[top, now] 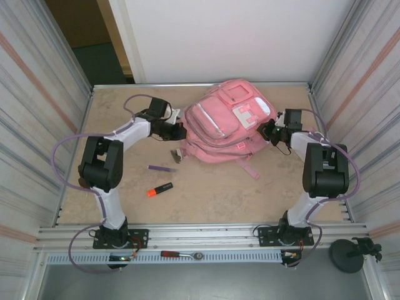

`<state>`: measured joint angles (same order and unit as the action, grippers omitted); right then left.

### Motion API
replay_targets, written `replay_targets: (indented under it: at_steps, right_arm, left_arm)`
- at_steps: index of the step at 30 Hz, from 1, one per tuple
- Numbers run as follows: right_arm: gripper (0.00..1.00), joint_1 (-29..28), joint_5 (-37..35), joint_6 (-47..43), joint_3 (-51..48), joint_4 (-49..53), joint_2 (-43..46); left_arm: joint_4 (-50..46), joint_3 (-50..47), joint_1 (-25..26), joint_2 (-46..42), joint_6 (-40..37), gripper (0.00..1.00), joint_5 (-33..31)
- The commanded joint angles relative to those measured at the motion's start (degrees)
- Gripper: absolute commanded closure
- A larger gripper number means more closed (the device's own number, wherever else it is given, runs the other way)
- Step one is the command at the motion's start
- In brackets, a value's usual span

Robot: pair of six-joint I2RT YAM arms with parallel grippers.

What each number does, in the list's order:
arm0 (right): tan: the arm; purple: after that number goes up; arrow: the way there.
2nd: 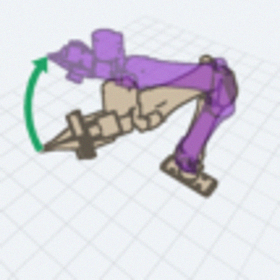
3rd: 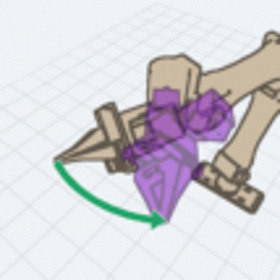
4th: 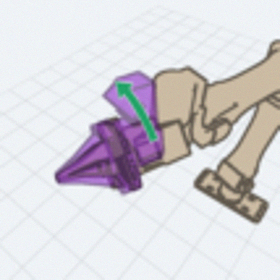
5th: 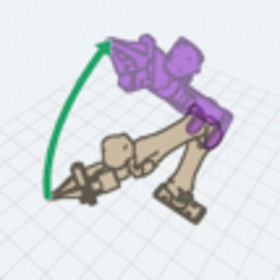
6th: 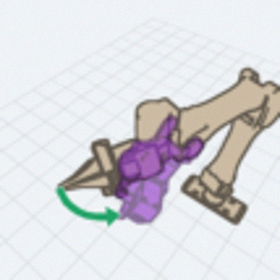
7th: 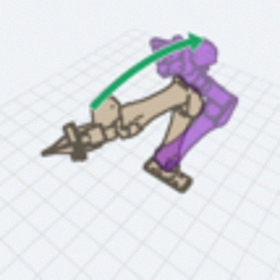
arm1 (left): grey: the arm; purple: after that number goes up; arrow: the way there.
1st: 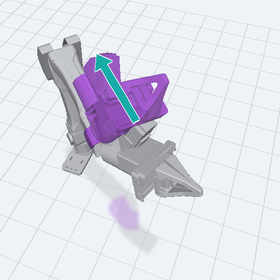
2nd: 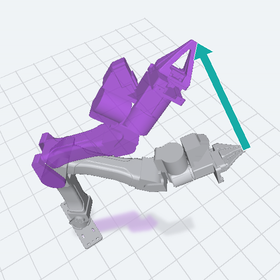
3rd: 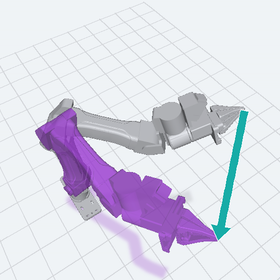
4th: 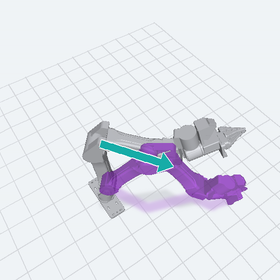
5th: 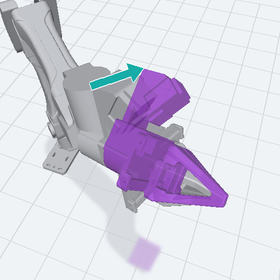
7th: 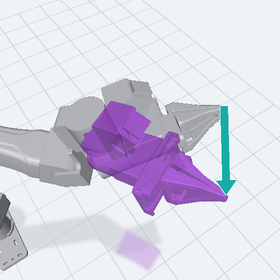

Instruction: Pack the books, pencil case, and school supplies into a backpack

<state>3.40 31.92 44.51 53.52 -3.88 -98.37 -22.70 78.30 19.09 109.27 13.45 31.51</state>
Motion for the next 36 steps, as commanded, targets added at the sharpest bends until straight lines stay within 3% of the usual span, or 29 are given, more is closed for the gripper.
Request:
replay_targets:
  at_steps: [1,5,7,10,13,17,22,28,36]
  right_arm:
    - [1.0,-0.1,0.3,3.08,-4.61,-4.58,5.12]
    - [1.0,-2.03,-3.53,11.81,-11.69,-13.3,10.97]
    - [1.0,-4.01,-7.34,14.63,-13.78,-15.19,14.09]
    - [1.0,-8.12,-13.85,16.57,-15.45,-16.03,18.25]
    - [1.0,-11.84,-19.24,17.15,-16.29,-15.69,20.87]
    - [1.0,-14.86,-22.04,17.1,-16.17,-15.9,21.4]
    - [1.0,-16.34,-22.08,17.18,-16.24,-17.2,20.16]
    - [1.0,-16.48,-21.44,16.86,-17.52,-18.72,19.27]
    - [1.0,-15.66,-19.95,15.61,-17.83,-19.32,18.09]
  left_arm:
    - [0.96,5.53,-1.35,1.29,-0.96,0.91,-3.29]
    - [-1.63,10.13,-2.78,1.1,0.88,0.61,-7.62]
    - [-1.2,9.06,-2.88,-2.0,2.31,0.51,-11.75]
    - [2.31,2.0,-1.49,-9.7,5.76,0.4,-17.29]
    - [8.52,-8.18,3.43,-17.29,9.36,0.27,-23.64]
    - [9.38,-12.59,12.37,-19.71,12.91,0.19,-32.39]
    - [7.95,-8.83,21.98,-15.22,13.63,0.08,-42.89]
    - [2.57,1.39,27.1,-4.85,13.52,0.01,-51.79]
    - [2.68,7.22,27.93,3.17,16.44,0.01,-54.17]
